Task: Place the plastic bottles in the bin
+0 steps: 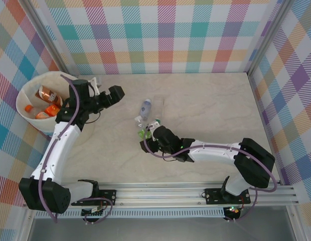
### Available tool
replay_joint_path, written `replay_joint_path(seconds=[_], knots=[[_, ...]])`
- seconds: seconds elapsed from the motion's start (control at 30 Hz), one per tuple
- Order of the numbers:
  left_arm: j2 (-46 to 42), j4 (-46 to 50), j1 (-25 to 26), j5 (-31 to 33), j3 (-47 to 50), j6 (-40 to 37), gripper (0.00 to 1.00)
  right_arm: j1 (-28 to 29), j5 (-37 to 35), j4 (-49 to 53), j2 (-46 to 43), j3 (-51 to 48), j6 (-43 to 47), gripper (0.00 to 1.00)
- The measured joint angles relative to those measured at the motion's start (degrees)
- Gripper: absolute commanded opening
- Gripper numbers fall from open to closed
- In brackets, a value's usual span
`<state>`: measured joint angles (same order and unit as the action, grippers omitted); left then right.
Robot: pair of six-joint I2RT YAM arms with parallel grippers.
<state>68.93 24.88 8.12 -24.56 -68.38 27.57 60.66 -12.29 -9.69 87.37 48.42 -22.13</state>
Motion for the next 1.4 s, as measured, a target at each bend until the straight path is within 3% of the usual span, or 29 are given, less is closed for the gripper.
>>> replay_joint_path(seconds=[0.17,0.3,0.57,0.83,1.1,1.4], knots=[[0.8,0.2,5.4,-1.7,1.6,-0.4,1.0,-2.1,5.5,-3.4,-1.4,0.2,1.9,0.56],[2.2,0.3,9.1,-1.9,1.6,-1.0,0.93,-4.9,11.4,-4.8,-1.8,1.7,2.7,0.57],[4.8,1.6,13.6,-0.7,1.1,-3.0,0.59,-6.2,18.5,-5.3,-1.8,5.0,4.9,0.59],[5.5,2.1,13.9,1.7,-0.4,-3.9,0.34,-6.2,19.6,-4.8,-1.8,5.0,4.9,0.6],[5.8,2.2,13.9,1.9,-0.9,-3.2,0.01,-6.2,19.9,-4.9,-1.7,5.0,4.9,0.63],[6.0,3.6,13.9,5.0,-0.9,-3.6,0.0,-6.2,20.1,-7.0,-1.6,5.4,4.0,0.89]])
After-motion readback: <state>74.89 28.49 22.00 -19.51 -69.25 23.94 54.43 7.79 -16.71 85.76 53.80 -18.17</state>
